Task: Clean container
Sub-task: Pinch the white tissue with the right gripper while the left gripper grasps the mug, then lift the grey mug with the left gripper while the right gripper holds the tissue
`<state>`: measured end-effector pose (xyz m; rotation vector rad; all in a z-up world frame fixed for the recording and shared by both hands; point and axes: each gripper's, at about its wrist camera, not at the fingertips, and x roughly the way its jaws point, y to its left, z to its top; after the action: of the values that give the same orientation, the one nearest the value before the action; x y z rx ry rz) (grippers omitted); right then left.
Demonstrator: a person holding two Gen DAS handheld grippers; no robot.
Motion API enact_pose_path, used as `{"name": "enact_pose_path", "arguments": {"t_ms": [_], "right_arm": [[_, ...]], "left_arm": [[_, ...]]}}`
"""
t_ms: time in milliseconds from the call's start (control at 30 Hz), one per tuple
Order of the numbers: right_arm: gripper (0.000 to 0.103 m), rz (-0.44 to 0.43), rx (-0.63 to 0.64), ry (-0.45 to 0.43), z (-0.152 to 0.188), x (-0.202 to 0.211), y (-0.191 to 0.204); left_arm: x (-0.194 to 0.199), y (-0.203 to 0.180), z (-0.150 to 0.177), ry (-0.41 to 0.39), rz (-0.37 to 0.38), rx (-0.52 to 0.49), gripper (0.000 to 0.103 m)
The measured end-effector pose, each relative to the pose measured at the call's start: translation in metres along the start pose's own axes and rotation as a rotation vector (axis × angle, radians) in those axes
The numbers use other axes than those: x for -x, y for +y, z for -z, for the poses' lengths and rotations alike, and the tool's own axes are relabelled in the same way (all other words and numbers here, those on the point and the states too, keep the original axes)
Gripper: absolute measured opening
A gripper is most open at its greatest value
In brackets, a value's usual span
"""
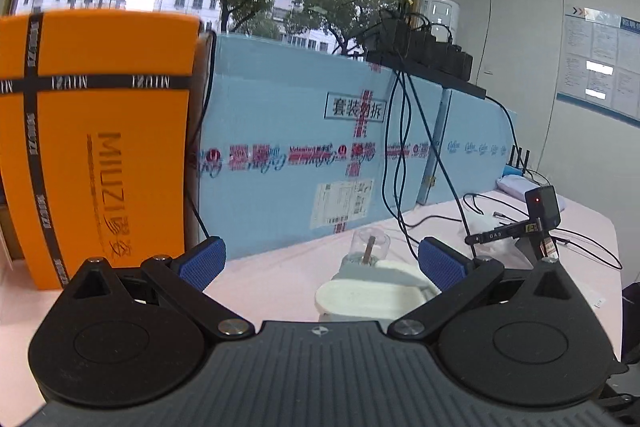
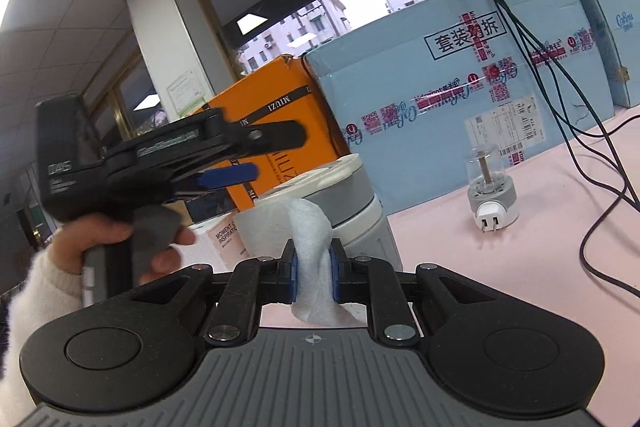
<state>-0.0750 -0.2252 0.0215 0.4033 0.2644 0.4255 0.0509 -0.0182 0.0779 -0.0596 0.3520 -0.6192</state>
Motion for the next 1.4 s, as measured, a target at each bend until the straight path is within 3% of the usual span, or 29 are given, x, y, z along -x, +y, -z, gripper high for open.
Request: {"name": "enact_pose_path", "arguments": {"t_ms": [167,333,600,1000,1400], "right_arm": [[0.014,0.028,0.022,0.006,0.017,0.002,0.004],[0.014,0.082,-0.016,0.012,0.024,-0.003,0.002],[0.015,0.115,0.059,0.053,0.026,-0.010,0.008],[0.016,0.125,0.084,-0.040,0.016,-0.002,0.016],[0.016,0.148,0.079,0.034,0.026,-0.010,0.010]], "left_arm": [[0.000,0.012,0.006,0.013,0.009,0.023,0.103],[0.005,0.004,0.007,0.000,0.008,-0.030,0.103],[0.003,-0.005,0.010,0.010,0.041,-0.065,0.103],[0.001,-0.003,0.013,-0.006,0.052,-0.043,0.103],[0.000,-0.002,0.013,-0.004,0.065,-0.038,0.103]]}}
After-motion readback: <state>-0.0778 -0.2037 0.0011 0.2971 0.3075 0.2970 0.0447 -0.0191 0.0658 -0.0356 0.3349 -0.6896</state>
